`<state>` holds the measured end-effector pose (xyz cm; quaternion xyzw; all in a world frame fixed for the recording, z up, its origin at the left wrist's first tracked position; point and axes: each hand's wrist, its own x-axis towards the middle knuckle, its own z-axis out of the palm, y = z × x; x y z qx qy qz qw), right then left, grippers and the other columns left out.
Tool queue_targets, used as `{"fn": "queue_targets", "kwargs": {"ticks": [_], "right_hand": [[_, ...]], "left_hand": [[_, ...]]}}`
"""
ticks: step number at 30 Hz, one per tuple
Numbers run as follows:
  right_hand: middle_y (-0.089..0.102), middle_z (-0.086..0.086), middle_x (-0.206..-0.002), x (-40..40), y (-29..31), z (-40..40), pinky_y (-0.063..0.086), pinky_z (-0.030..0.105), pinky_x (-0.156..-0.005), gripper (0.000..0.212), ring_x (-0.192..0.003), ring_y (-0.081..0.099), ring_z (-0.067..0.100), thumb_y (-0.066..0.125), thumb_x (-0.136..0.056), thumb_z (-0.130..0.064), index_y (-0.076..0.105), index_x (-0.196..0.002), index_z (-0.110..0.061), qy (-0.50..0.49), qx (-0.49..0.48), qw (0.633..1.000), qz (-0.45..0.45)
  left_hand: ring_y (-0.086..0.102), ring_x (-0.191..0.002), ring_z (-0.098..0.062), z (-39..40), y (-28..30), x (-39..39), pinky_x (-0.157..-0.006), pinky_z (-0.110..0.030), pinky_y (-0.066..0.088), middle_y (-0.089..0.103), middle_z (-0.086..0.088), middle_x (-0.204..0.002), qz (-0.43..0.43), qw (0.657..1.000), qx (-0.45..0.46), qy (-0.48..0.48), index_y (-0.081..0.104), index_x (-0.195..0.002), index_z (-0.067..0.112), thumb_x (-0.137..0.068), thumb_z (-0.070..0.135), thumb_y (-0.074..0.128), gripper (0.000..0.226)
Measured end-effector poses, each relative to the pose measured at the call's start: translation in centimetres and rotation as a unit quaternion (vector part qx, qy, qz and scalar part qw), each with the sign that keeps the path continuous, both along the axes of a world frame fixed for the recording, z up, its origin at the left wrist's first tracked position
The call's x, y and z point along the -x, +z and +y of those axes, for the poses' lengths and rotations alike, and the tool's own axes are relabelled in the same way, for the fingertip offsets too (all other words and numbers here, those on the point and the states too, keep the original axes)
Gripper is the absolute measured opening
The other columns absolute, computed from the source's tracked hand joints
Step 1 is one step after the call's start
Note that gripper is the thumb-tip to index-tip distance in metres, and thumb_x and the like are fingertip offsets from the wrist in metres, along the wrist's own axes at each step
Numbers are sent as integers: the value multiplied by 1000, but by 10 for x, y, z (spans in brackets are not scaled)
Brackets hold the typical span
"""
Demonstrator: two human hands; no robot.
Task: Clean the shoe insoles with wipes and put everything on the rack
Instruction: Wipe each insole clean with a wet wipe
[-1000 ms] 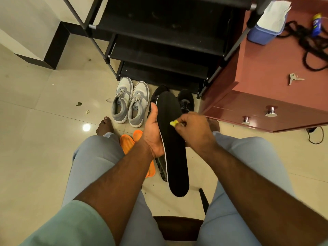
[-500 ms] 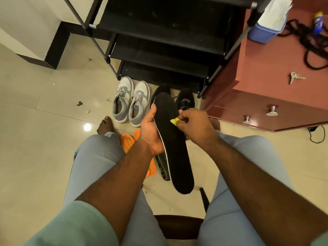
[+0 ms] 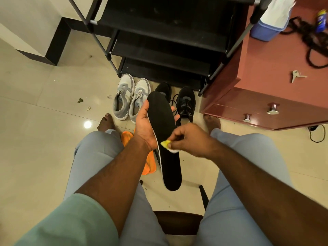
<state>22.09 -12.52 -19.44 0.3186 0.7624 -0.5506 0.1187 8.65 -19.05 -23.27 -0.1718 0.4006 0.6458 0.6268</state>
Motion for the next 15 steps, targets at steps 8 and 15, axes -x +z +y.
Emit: {"fn": "queue_targets", "kwargs": {"ticks": [8, 15], "right_hand": [[68, -10, -78, 12, -8, -5, 50, 15, -68, 10, -74, 61, 0, 74, -80, -16, 75, -90, -14, -148, -30, 985, 82], [67, -8, -72, 6, -1, 2, 46, 11, -57, 7, -64, 60, -3, 75, -77, -11, 74, -84, -11, -99, -15, 993, 54]], "left_hand": [[70, -99, -31, 0, -6, -3, -91, -47, 50, 70, -16, -114, 11, 998, 8, -62, 75, -110, 7, -87, 81, 23, 93], [69, -102, -32, 0, -4, -14, -84, -44, 58, 66, -17, -120, -1, 997, 8, -76, 69, -118, 7, -87, 81, 25, 92]]}}
